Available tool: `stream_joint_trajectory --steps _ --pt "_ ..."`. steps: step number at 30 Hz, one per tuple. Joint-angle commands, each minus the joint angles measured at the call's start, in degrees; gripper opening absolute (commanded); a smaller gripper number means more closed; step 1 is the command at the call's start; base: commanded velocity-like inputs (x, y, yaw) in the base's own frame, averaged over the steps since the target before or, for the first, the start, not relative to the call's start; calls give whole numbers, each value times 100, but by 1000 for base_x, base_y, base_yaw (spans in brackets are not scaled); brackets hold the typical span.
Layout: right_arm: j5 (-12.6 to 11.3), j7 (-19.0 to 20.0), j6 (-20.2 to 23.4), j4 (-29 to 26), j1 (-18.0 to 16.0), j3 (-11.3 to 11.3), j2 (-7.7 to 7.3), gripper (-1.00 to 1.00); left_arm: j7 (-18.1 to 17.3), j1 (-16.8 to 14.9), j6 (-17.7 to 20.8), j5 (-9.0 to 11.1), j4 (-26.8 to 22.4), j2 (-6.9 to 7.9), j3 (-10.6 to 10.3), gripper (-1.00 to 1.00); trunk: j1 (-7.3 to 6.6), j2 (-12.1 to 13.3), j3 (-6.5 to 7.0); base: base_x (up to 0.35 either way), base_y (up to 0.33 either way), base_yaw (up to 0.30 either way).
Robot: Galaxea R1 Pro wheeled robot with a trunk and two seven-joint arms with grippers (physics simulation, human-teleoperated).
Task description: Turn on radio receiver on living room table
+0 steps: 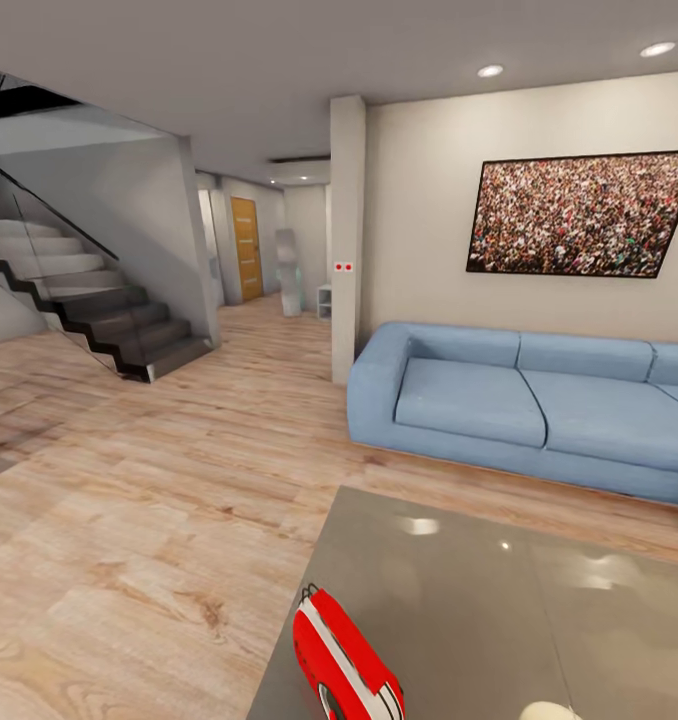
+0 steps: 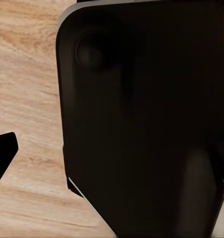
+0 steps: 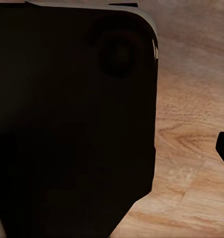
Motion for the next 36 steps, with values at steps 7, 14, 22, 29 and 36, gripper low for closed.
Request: stream_joint_trajectory --steps 7,14,22,29,36 --pt "23 -5 -10 0 4 19 -29 100 0 0 0 1 0 -2 0 100 -154 282 114 0 0 -19" --pt "44 0 3 0 1 28 -43 100 16 0 4 8 0 0 -6 100 -308 563 181 0 0 -93" --pt "55 0 3 0 3 35 -44 100 15 0 5 8 0 -2 -6 100 -484 884 253 0 0 -86" --pt "69 0 6 0 2 39 -37 100 23 0 3 9 -2 0 -9 100 -638 1165 317 0 0 -85" --pt "70 0 -1 0 1 54 -41 100 60 0 0 9 -9 -4 -9 100 -638 1165 263 0 0 -49"
